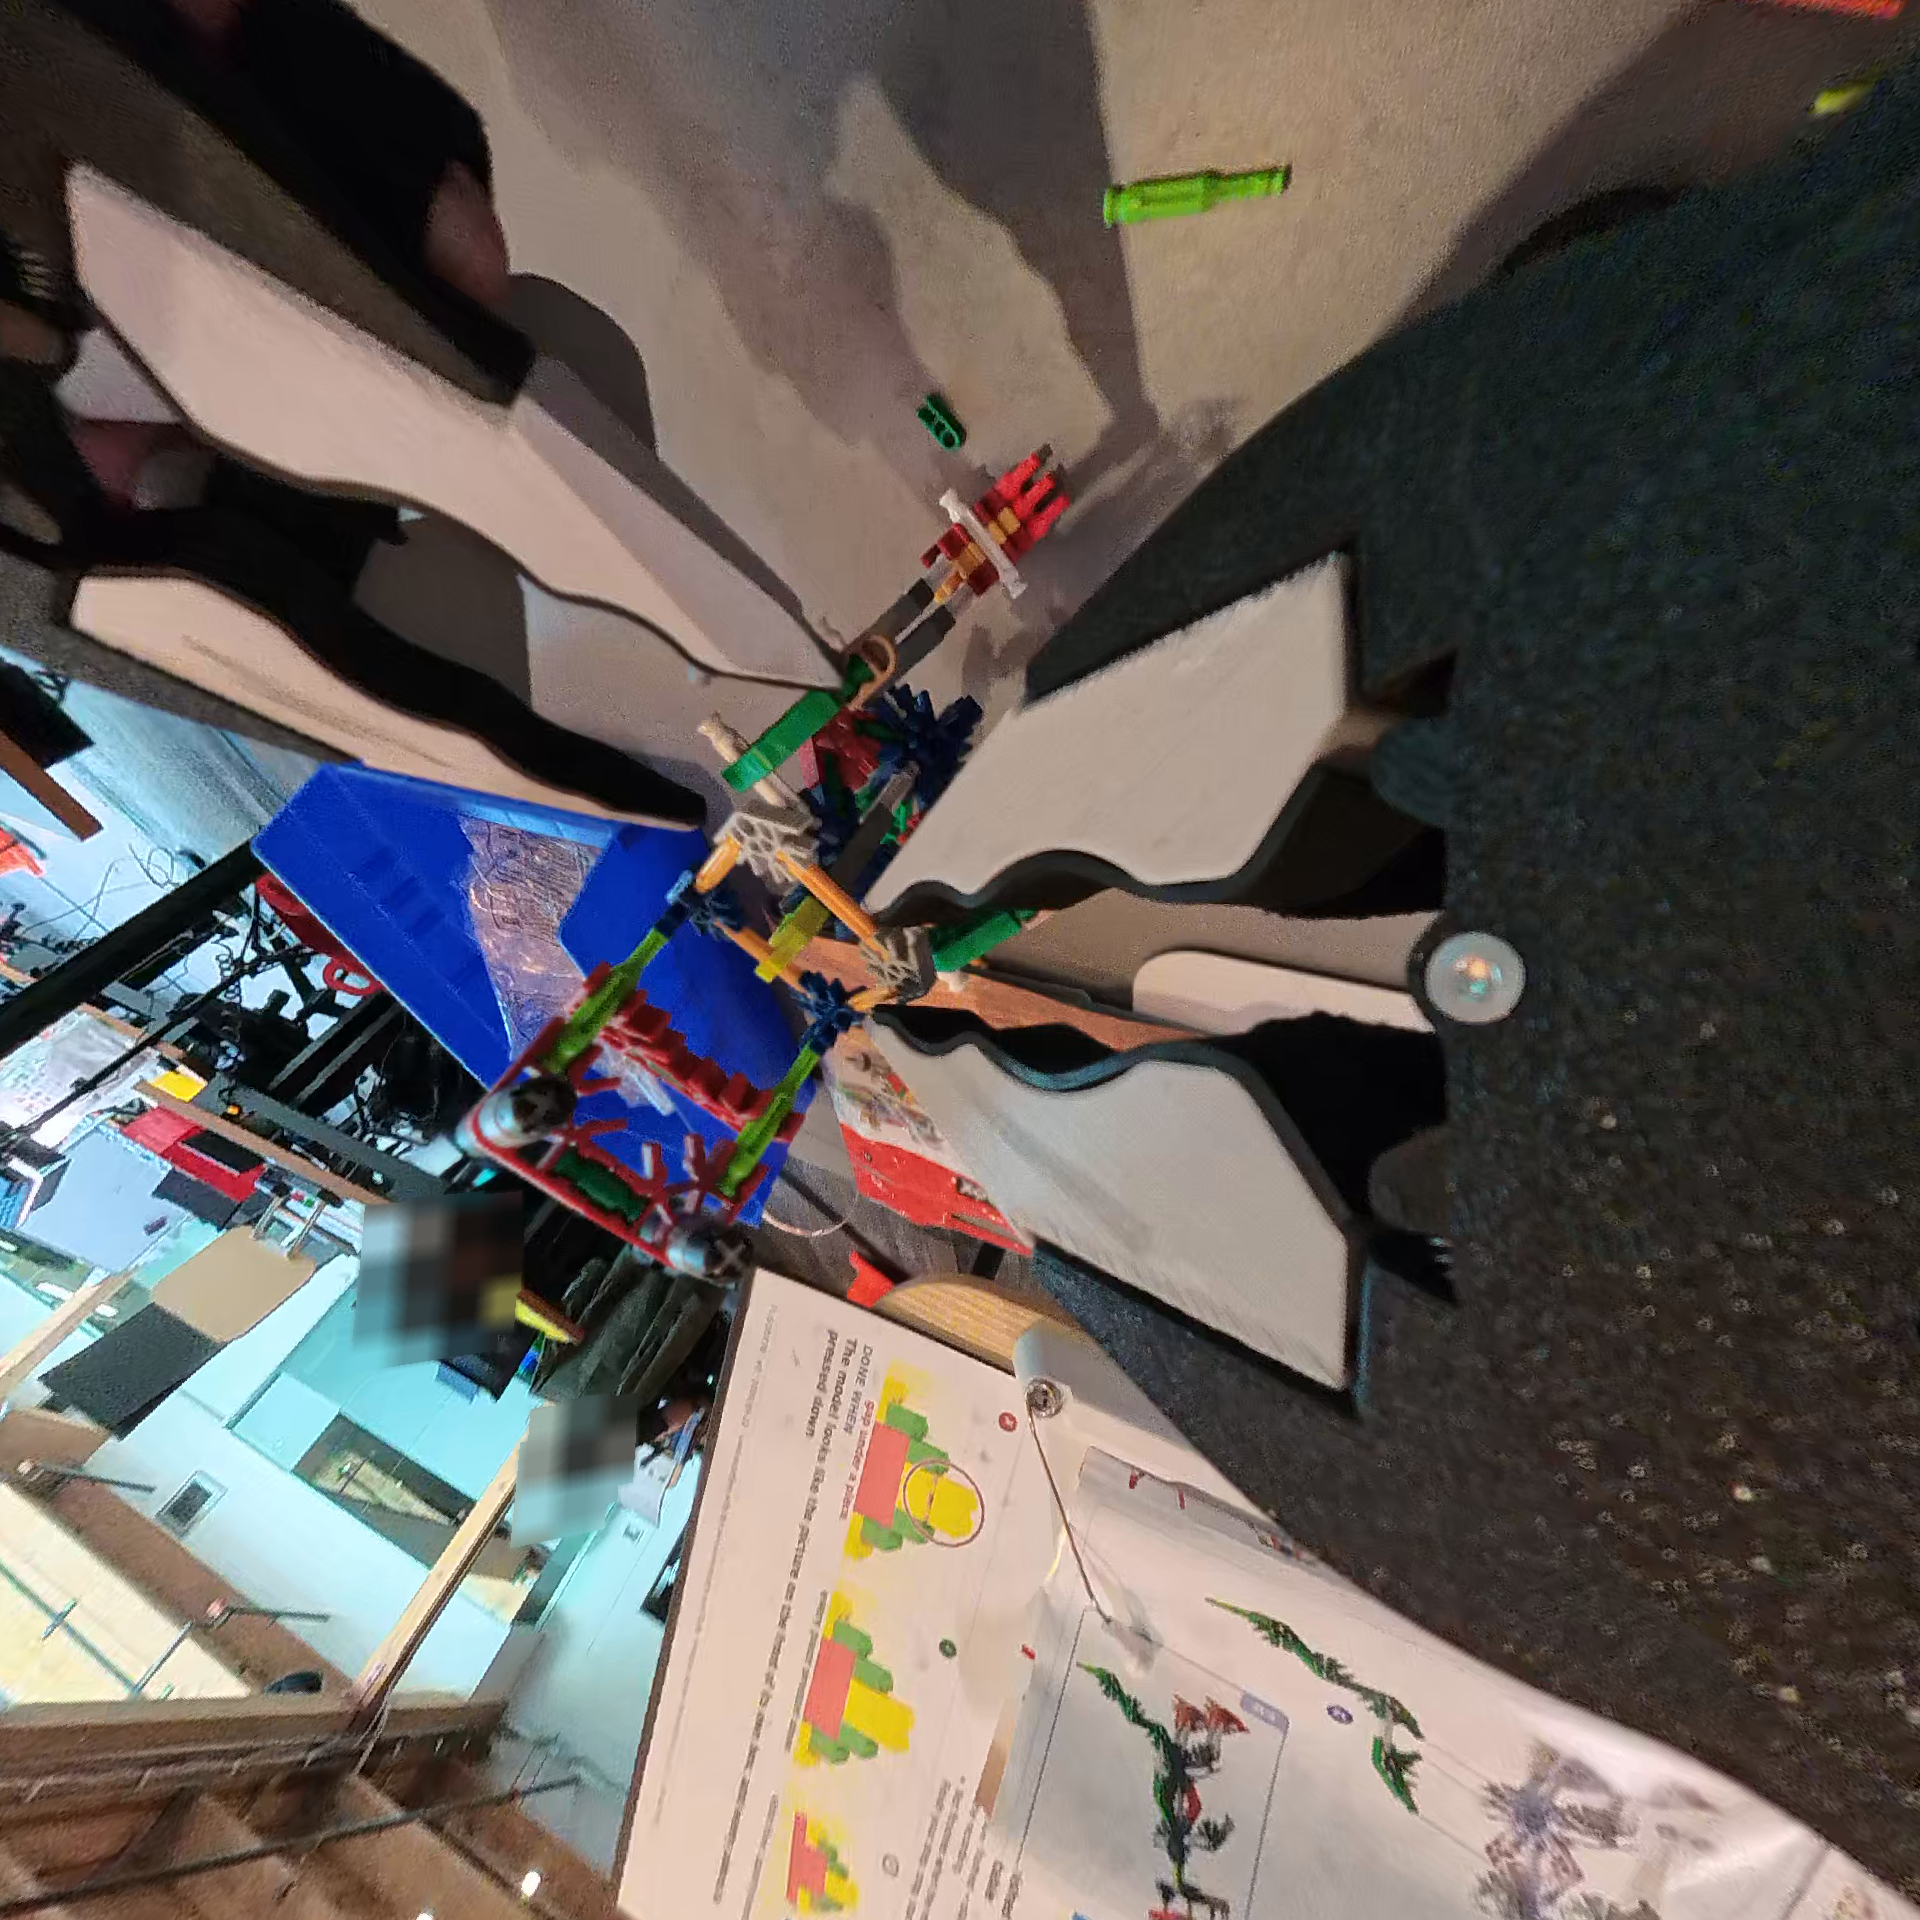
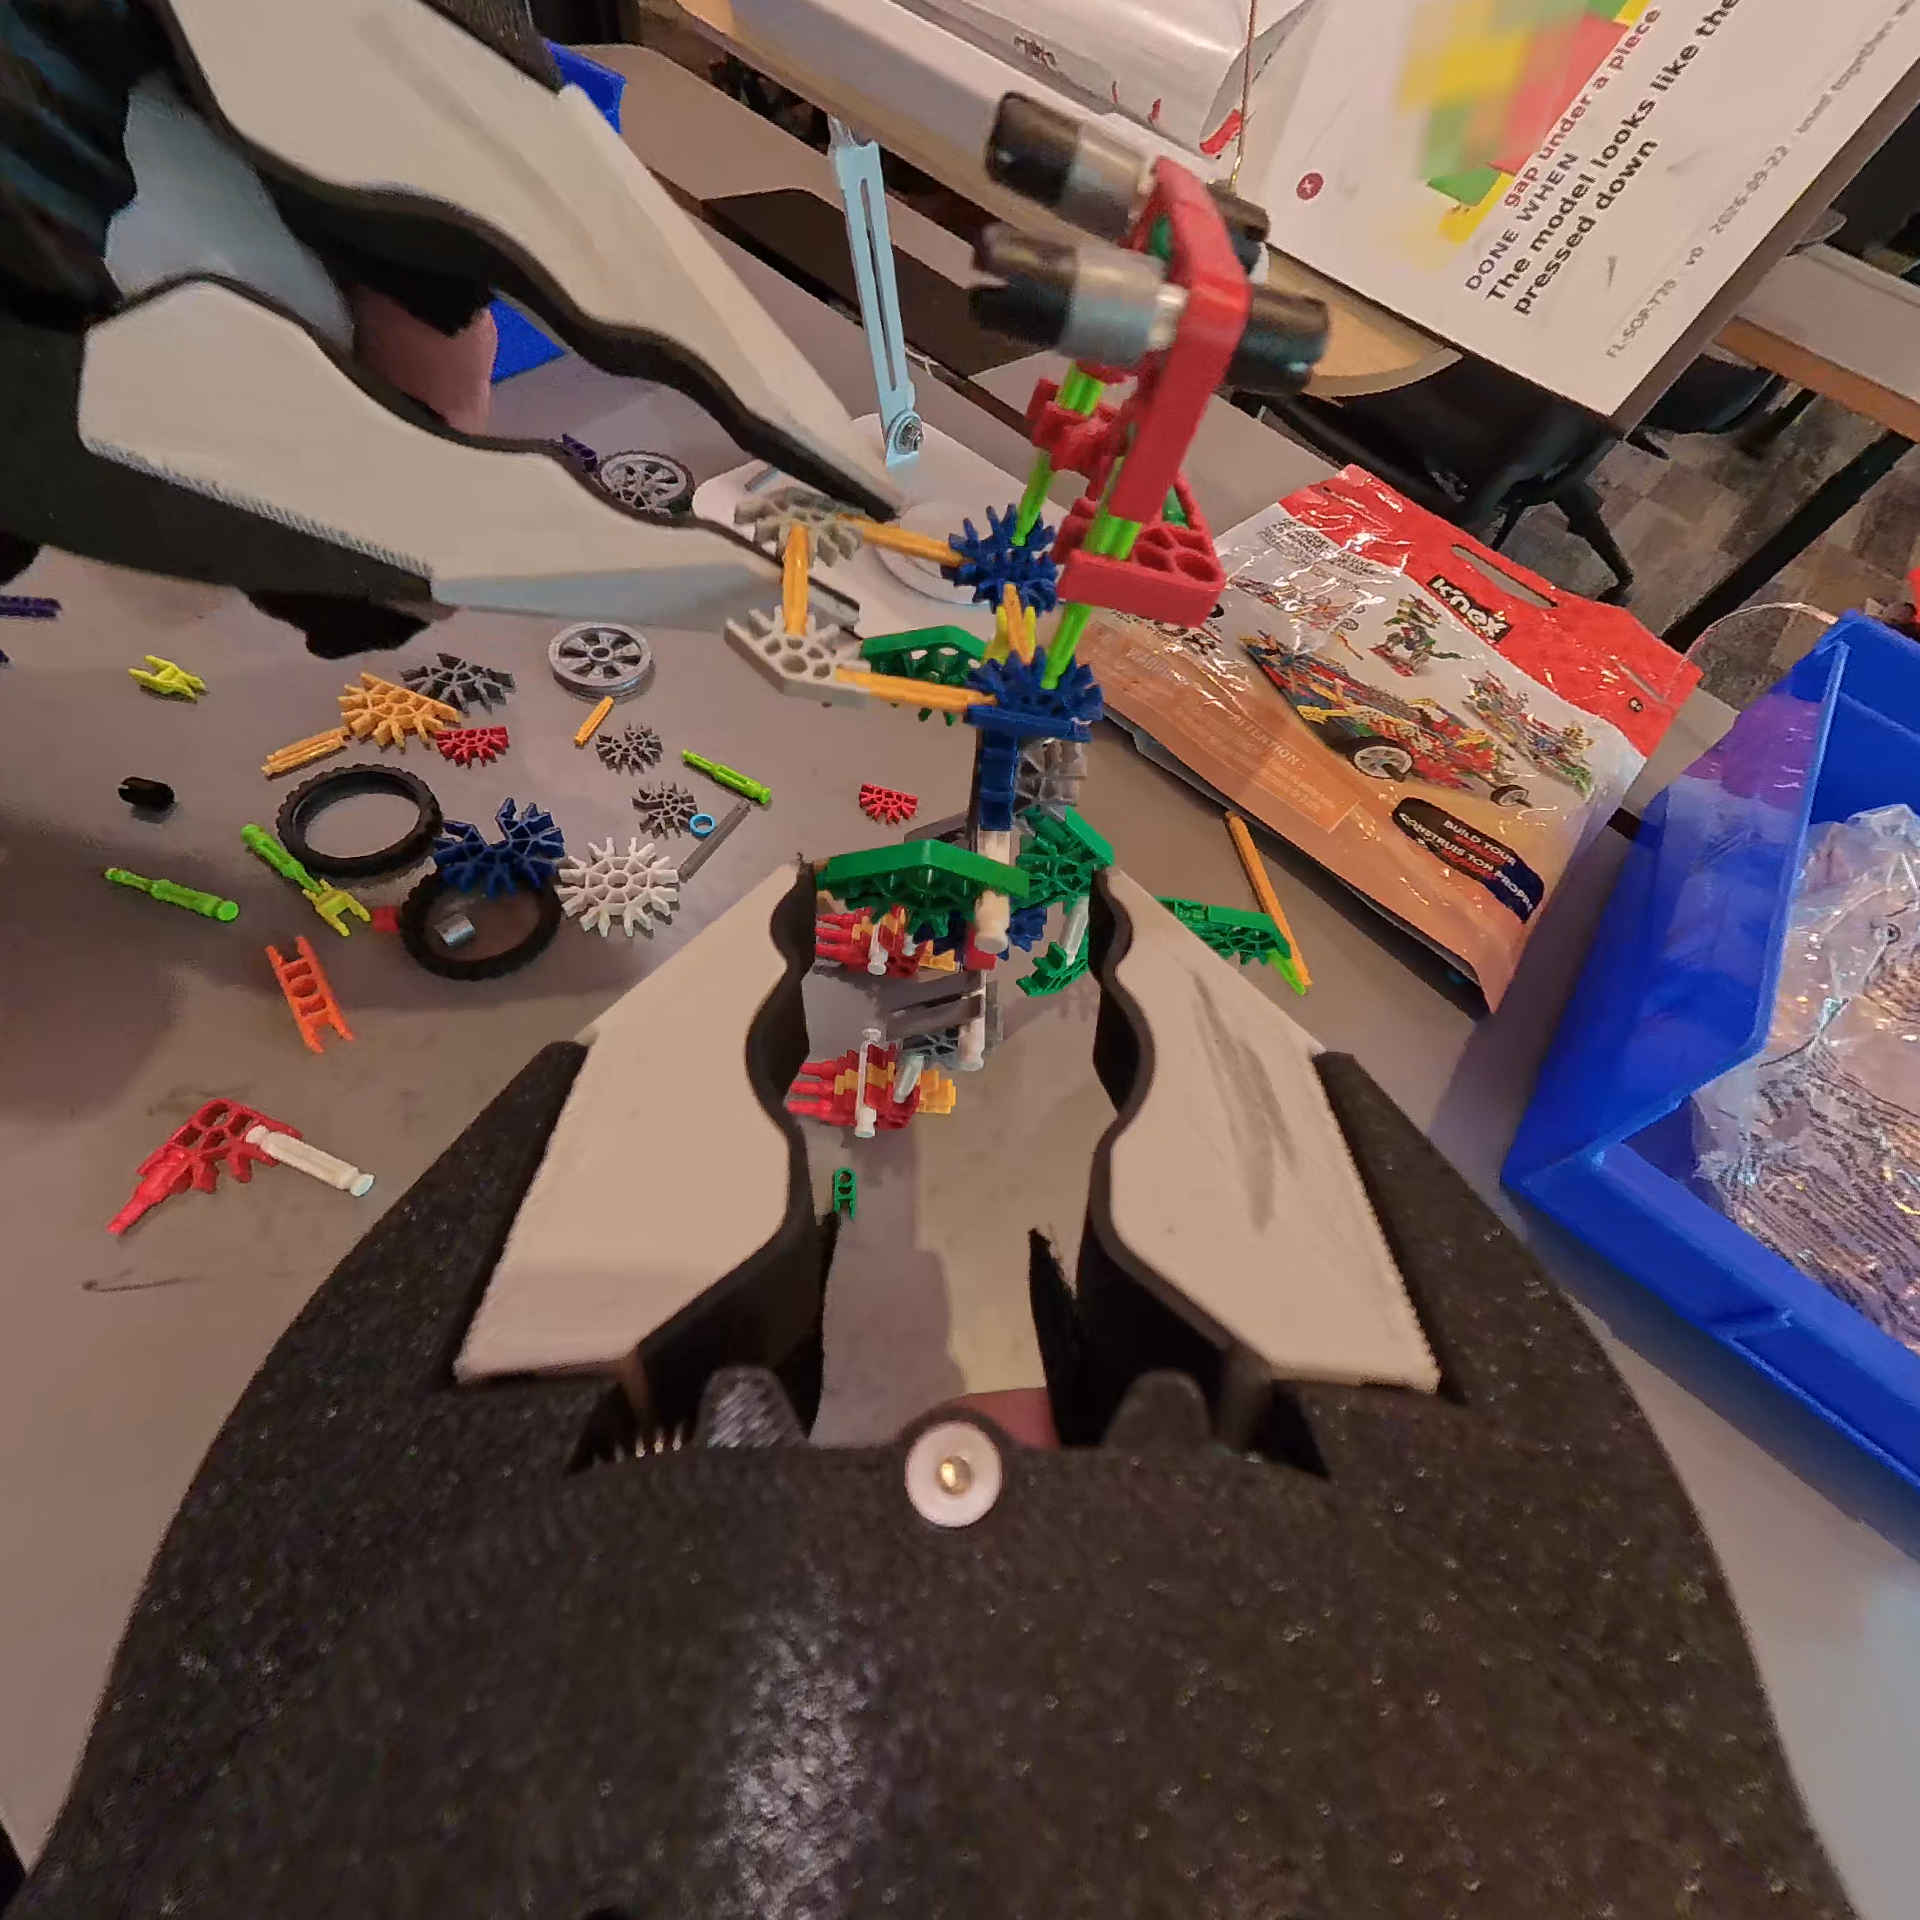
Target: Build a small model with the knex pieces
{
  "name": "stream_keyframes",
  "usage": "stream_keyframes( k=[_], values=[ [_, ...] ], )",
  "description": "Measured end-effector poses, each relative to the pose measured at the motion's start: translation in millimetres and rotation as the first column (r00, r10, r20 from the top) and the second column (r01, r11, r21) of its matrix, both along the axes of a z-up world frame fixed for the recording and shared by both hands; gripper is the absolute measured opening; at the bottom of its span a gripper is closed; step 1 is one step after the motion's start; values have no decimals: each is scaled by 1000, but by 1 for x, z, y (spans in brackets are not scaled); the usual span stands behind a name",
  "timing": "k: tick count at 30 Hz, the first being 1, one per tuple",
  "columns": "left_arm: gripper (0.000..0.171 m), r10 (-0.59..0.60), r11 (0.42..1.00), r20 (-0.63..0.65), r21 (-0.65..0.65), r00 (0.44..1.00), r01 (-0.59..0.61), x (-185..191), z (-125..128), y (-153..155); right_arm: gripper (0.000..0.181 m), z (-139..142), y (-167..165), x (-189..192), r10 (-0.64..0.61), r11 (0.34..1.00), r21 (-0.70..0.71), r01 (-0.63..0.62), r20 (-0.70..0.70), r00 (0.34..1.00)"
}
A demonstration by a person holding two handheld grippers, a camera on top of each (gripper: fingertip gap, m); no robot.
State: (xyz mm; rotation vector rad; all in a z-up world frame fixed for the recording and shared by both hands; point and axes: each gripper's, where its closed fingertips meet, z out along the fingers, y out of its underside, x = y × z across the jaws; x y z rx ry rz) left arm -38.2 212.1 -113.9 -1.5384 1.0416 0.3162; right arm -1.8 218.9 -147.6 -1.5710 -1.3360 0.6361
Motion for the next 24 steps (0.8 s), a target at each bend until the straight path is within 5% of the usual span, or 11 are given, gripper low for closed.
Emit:
stream_keyframes(
  k=[24],
  values=[
    [9, 62, 993, -20, 100, 998, -60, 23, 1, -4, 47, -1, 11, 19, -4, 998, -67, 2, -30, 1000]
  ],
)
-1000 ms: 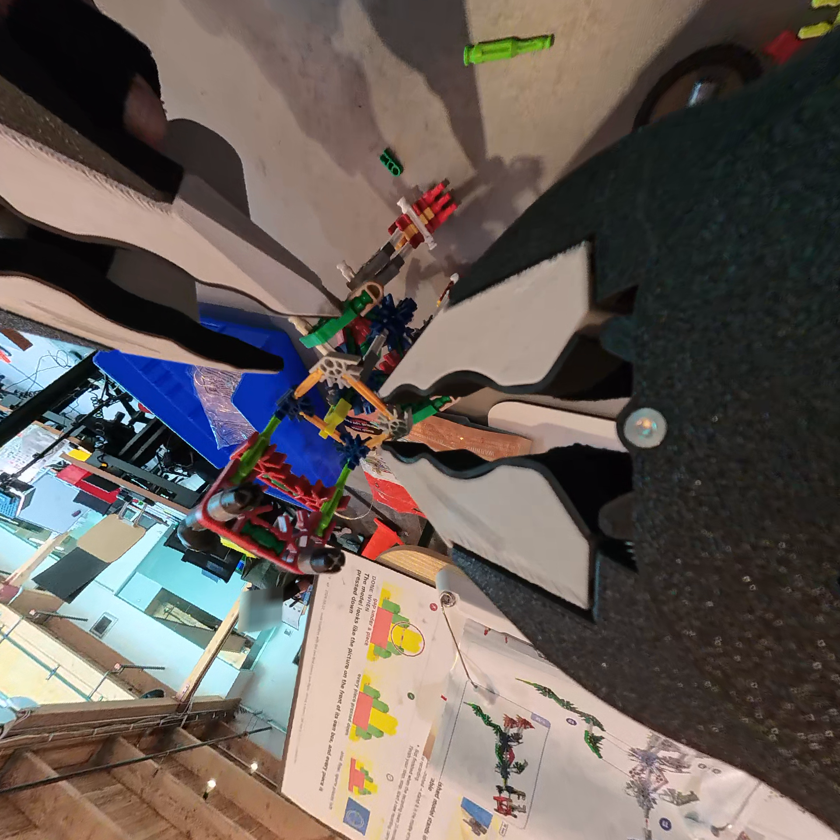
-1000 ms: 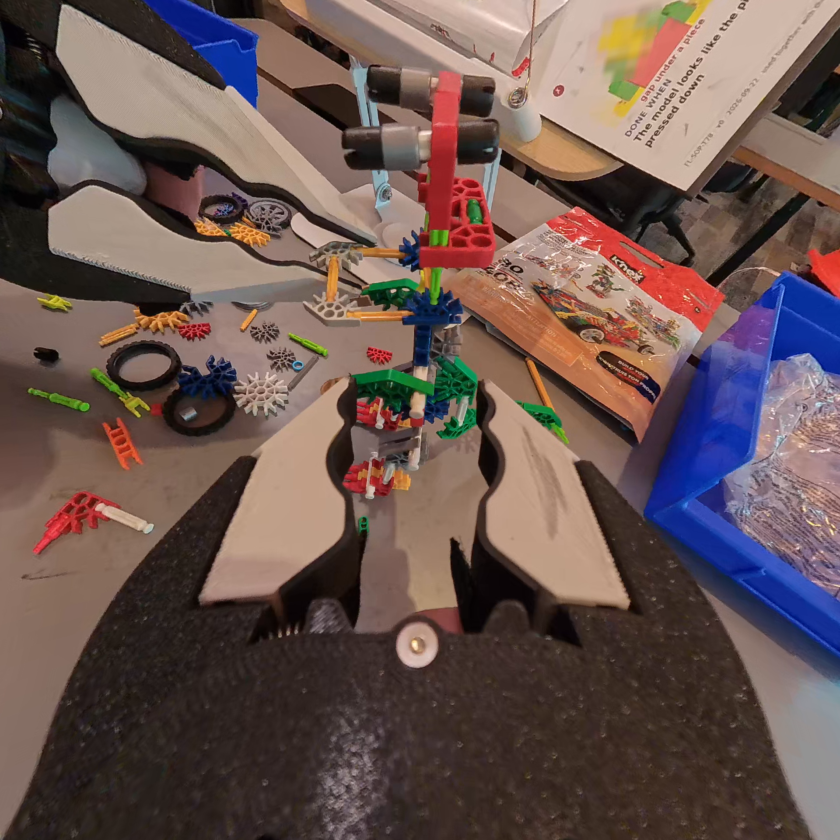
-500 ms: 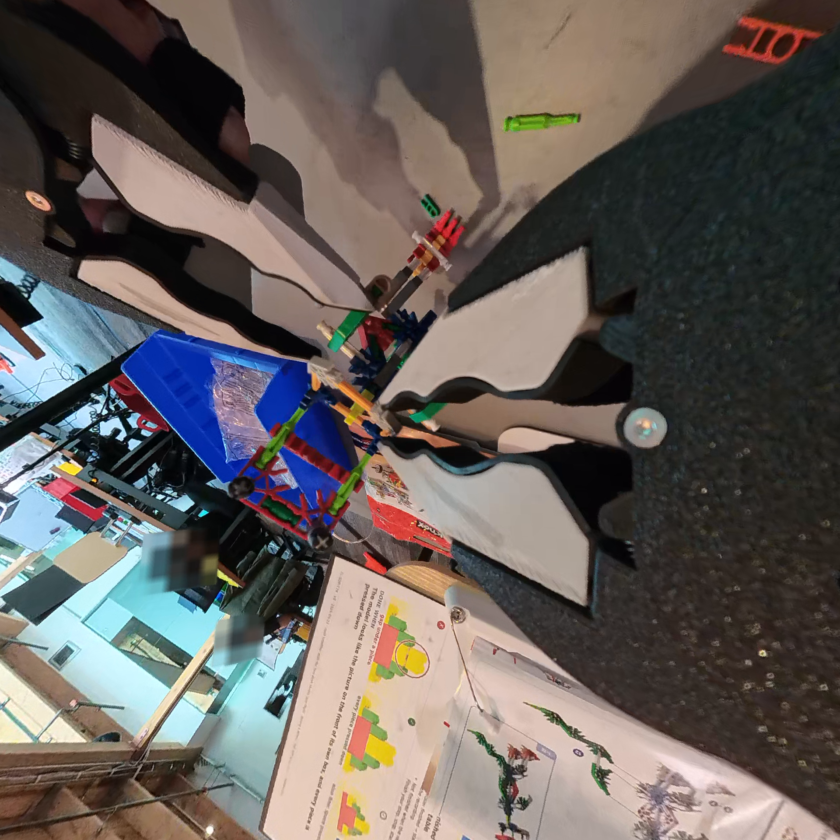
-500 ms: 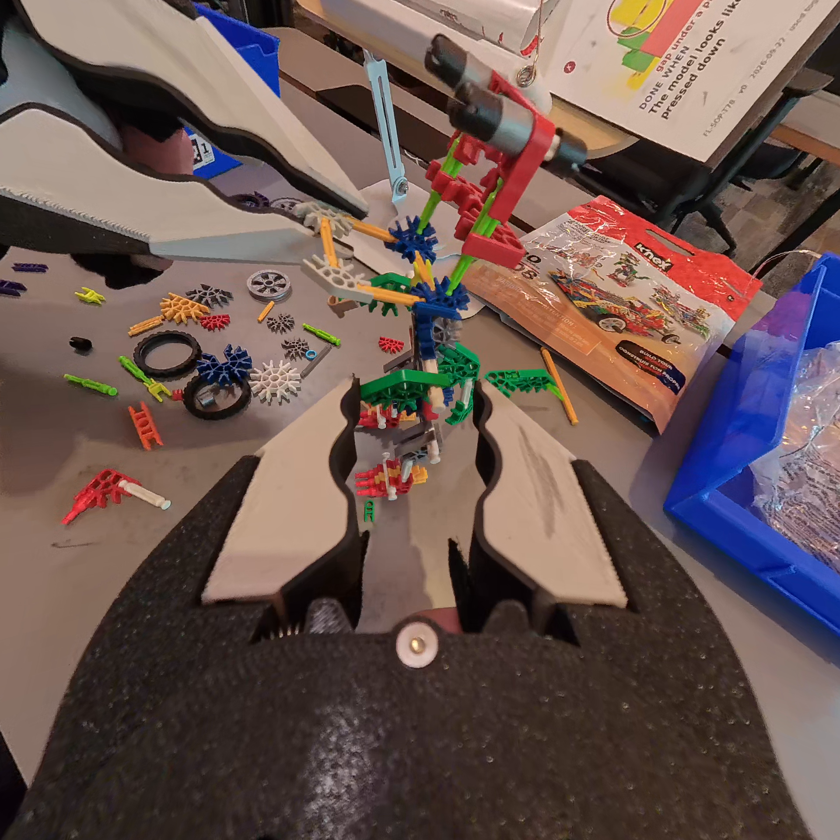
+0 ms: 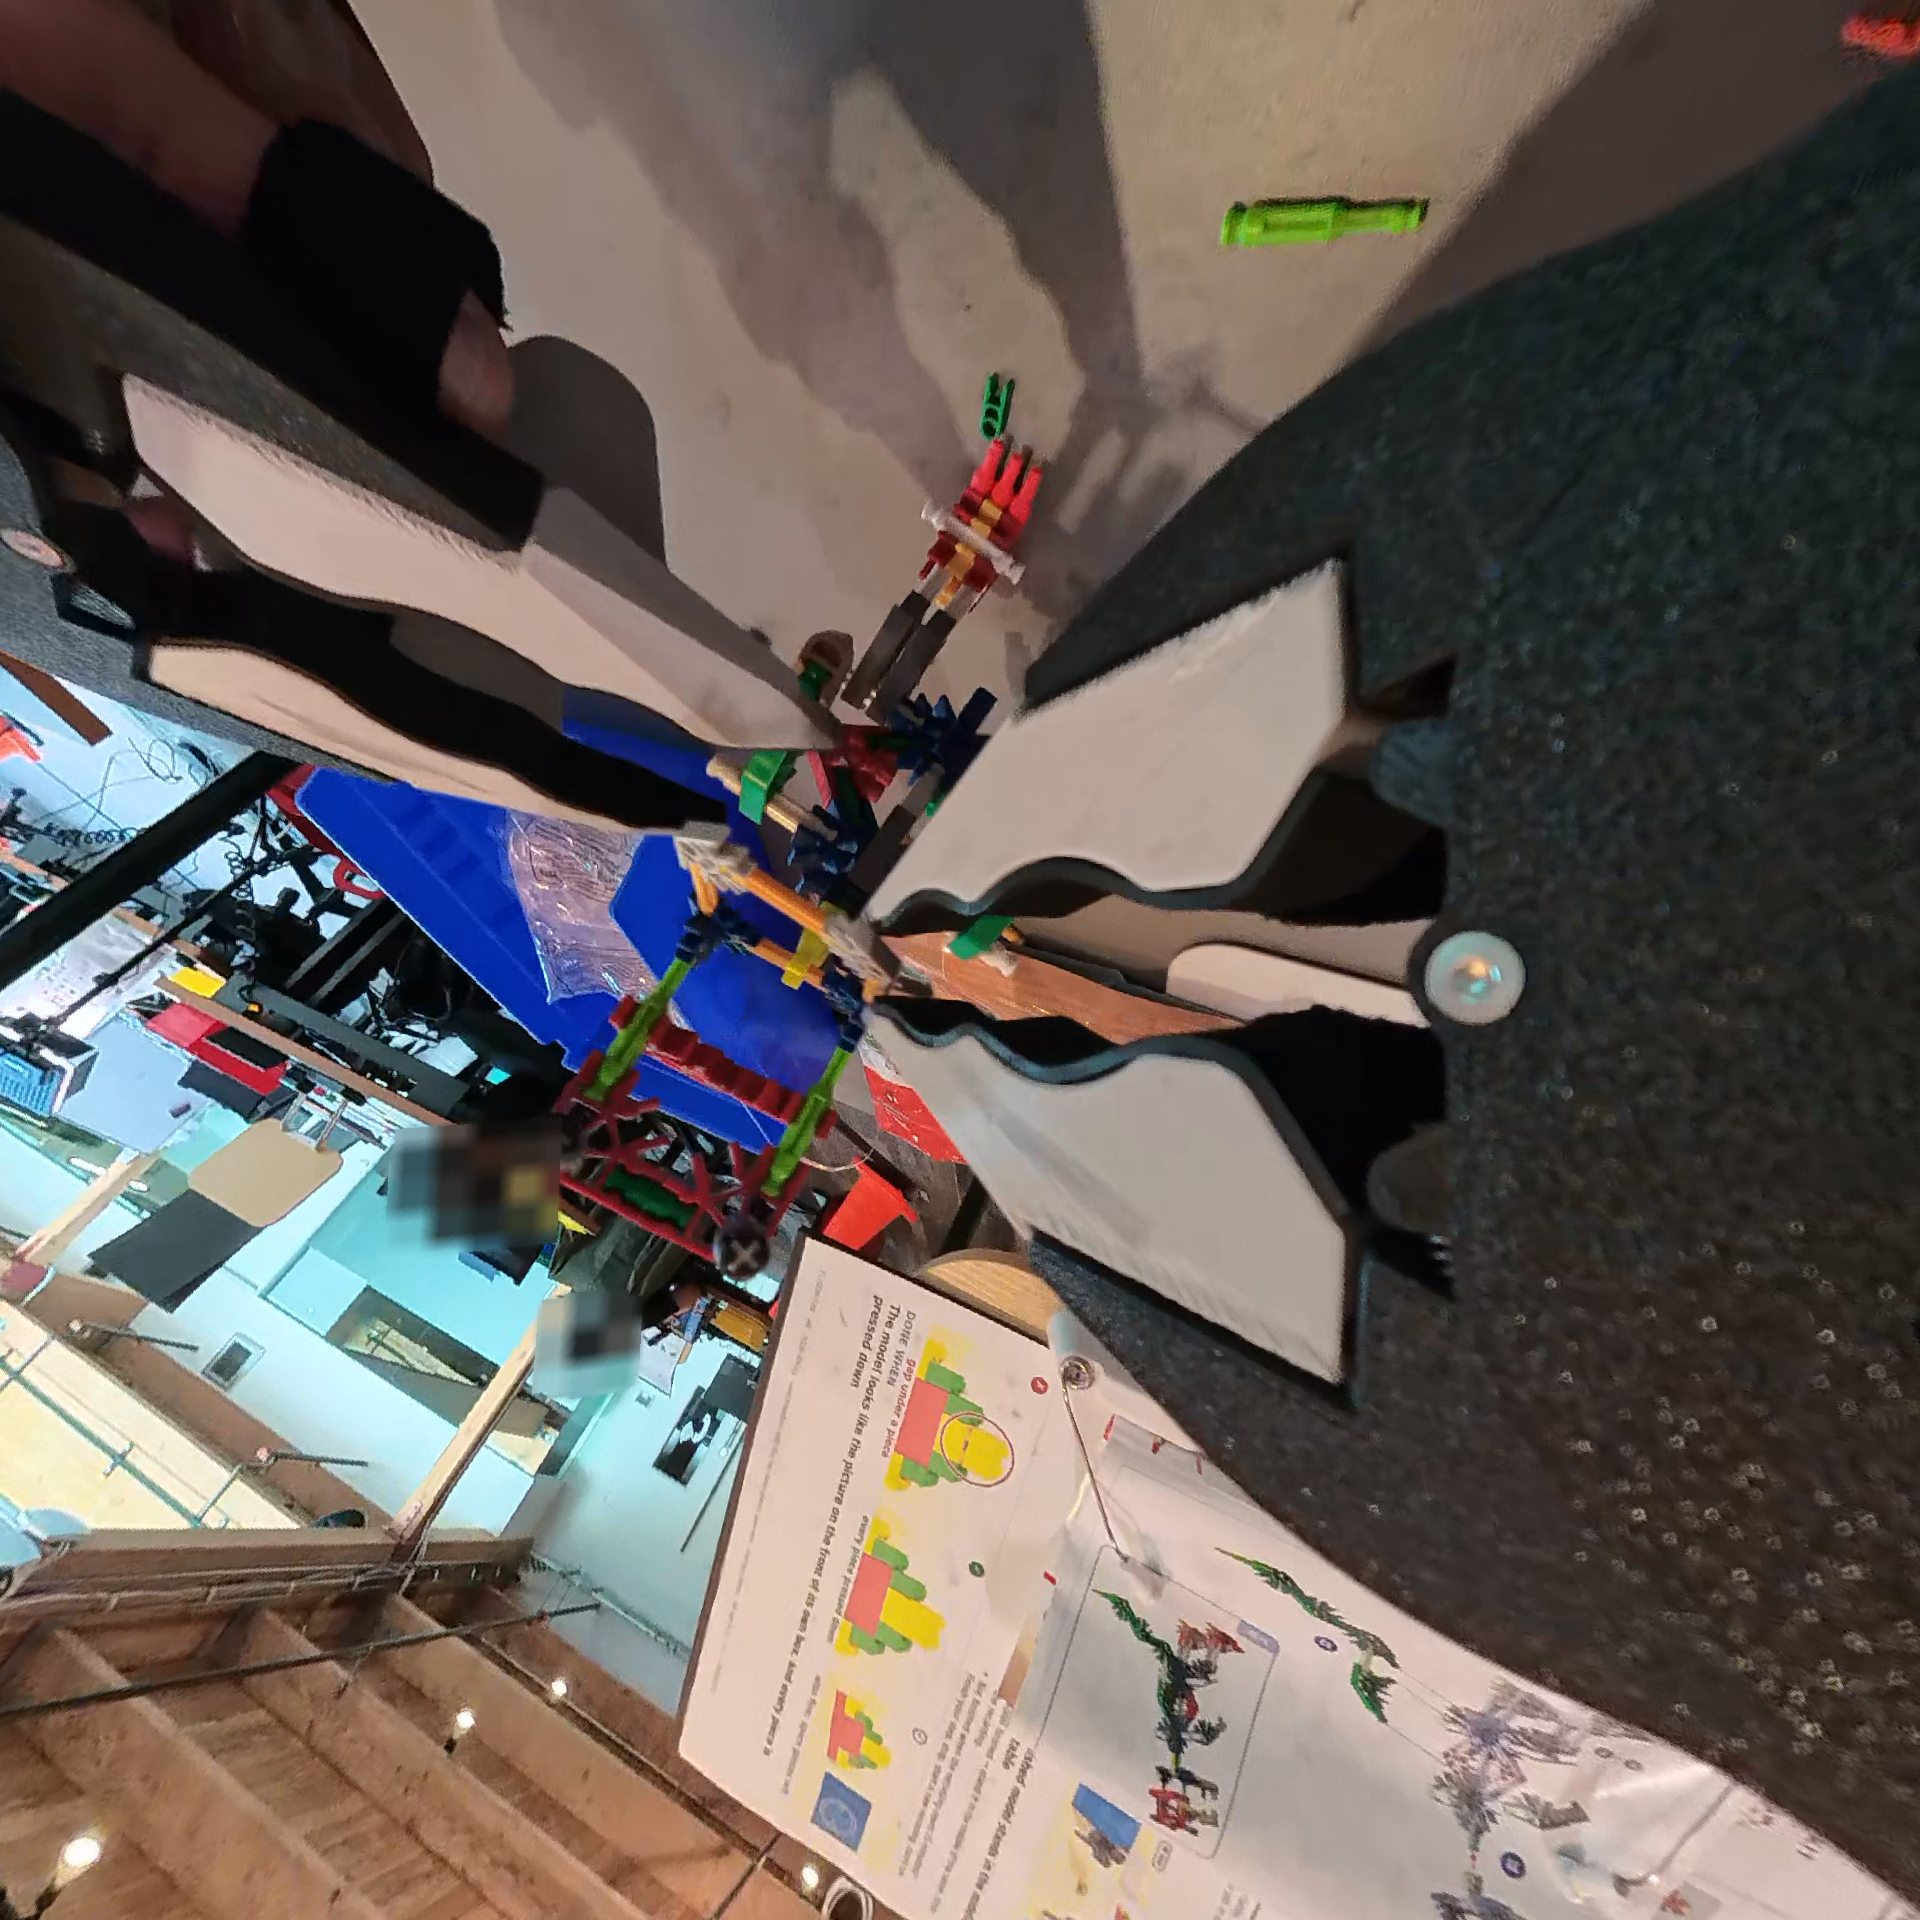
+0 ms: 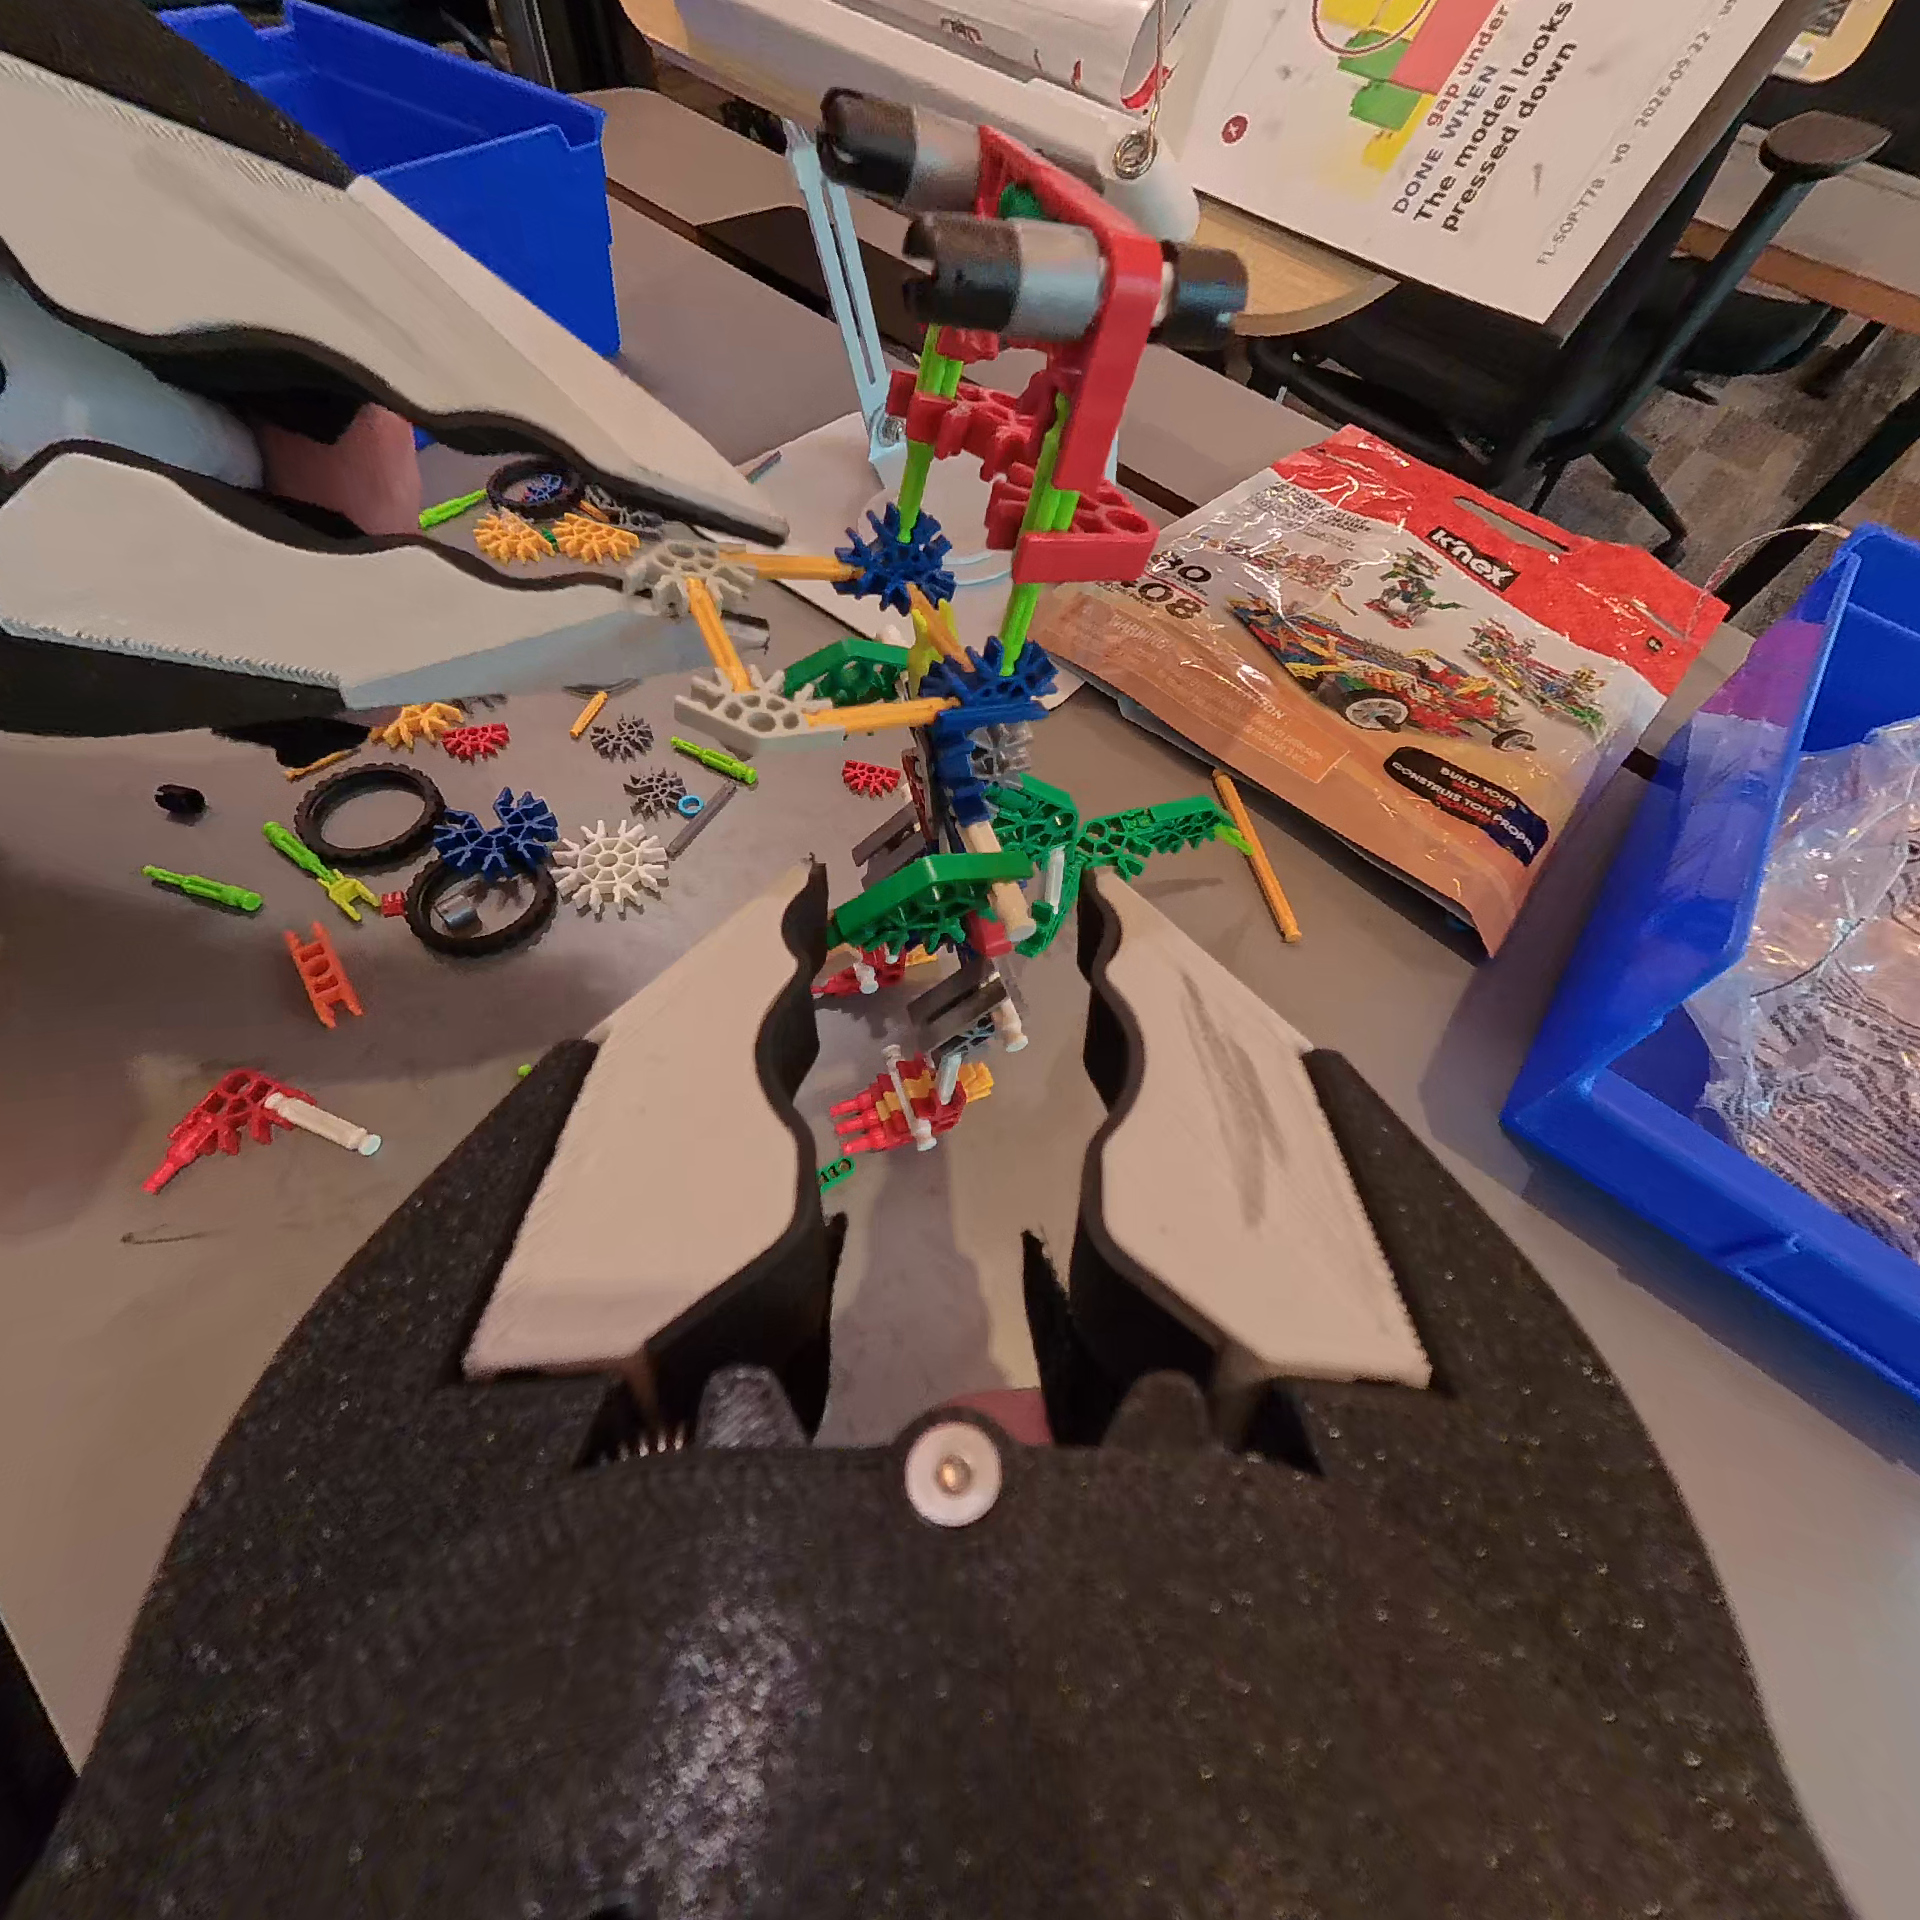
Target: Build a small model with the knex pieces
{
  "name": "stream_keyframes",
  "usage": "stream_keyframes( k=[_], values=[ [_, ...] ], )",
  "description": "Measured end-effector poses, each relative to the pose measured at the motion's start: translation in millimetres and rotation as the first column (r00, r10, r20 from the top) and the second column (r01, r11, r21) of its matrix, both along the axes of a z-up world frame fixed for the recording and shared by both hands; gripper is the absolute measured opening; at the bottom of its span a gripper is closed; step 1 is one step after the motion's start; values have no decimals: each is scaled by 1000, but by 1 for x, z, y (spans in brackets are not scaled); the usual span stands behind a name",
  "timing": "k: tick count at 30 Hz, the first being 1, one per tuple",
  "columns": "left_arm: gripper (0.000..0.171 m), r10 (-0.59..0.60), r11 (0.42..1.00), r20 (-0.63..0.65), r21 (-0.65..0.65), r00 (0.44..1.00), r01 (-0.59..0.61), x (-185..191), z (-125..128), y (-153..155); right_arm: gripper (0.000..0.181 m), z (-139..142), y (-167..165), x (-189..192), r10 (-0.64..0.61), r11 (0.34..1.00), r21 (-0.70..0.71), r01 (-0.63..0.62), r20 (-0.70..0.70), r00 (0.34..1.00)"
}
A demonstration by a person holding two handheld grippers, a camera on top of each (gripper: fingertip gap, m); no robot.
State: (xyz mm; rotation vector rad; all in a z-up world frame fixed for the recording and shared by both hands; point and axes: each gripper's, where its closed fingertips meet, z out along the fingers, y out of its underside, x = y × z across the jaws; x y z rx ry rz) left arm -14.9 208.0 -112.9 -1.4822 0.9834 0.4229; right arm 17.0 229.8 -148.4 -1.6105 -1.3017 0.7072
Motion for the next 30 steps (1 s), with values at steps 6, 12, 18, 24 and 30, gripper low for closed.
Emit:
stream_keyframes(
  k=[6, 12, 18, 24, 30],
  values=[
    [15, -6, 1000, -7, 24, 1000, 7, -6, 2, -2, 47, 10, 0, 5, -10, 999, 33, 11, -20, 1000],
    [15, -49, 997, -55, 53, 997, 52, 1, 6, -7, 47, 37, -7, 9, 55, 998, -28, -58, -116, 992],
    [11, -70, 994, -114, 75, 991, 79, 8, 3, -7, 42, 57, 8, 1, 53, 989, -121, -86, -256, 965],
    [8, -74, 993, -133, 80, 988, 85, 7, 1, -4, 34, 63, 12, -19, 68, 995, -50, -85, -276, 959],
    [7, -72, 993, -141, 78, 987, 84, 5, 0, -3, 19, 67, 17, -21, 53, 998, -19, -63, -322, 945]
  ],
)
